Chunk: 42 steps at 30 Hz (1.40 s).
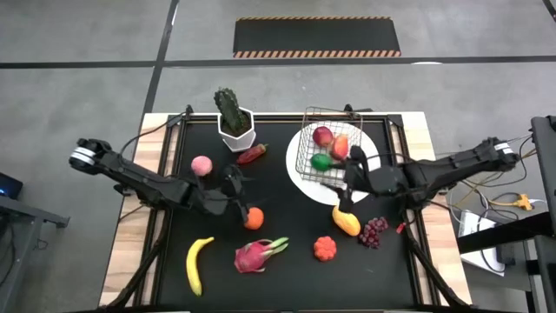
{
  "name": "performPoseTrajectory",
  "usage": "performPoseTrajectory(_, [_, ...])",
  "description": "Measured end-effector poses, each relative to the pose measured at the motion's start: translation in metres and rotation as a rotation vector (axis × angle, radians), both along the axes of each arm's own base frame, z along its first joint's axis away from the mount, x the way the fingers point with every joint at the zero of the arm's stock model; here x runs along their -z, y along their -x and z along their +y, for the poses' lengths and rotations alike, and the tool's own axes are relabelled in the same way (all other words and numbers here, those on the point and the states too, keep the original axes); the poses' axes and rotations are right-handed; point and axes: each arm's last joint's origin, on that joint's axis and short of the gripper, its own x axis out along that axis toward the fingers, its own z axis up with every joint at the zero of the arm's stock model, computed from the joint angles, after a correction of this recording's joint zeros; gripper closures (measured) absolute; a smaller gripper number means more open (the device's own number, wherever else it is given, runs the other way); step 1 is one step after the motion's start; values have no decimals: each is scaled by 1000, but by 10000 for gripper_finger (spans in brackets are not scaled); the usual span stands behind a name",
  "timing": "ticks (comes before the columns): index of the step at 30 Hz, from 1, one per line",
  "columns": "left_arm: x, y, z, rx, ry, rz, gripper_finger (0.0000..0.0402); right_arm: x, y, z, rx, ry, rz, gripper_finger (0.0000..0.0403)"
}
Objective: Build produce basket
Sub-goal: Put the peach into the wire basket
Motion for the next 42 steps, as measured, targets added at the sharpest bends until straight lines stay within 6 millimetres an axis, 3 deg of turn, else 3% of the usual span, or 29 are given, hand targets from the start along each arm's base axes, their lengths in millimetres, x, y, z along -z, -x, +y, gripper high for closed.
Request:
performPoseTrajectory(6, [6,22,3,-103,267,337,81,3,2,15,-71,32,18,170])
performPoseTrajectory(14, [14,39,0,44,378,664,81,18,4,15,-77,54,60,170])
performPoseTrajectory(23, [14,45,-1,76,433,758,82,21,4,15,-75,52,67,170])
performPoseTrajectory(25, [14,49,5,15,406,795,82,21,4,15,-77,53,66,170])
performPoseTrajectory(29, [13,56,32,-318,369,798,82,21,4,15,-78,56,67,170])
performPoseTrajectory(31, [13,58,45,-406,375,810,82,23,5,15,-80,63,73,170])
performPoseTrajectory(37, [13,59,80,-383,314,895,82,25,5,15,-87,83,83,170])
performPoseTrajectory(42, [13,62,96,-301,223,982,82,25,5,15,-84,74,80,170])
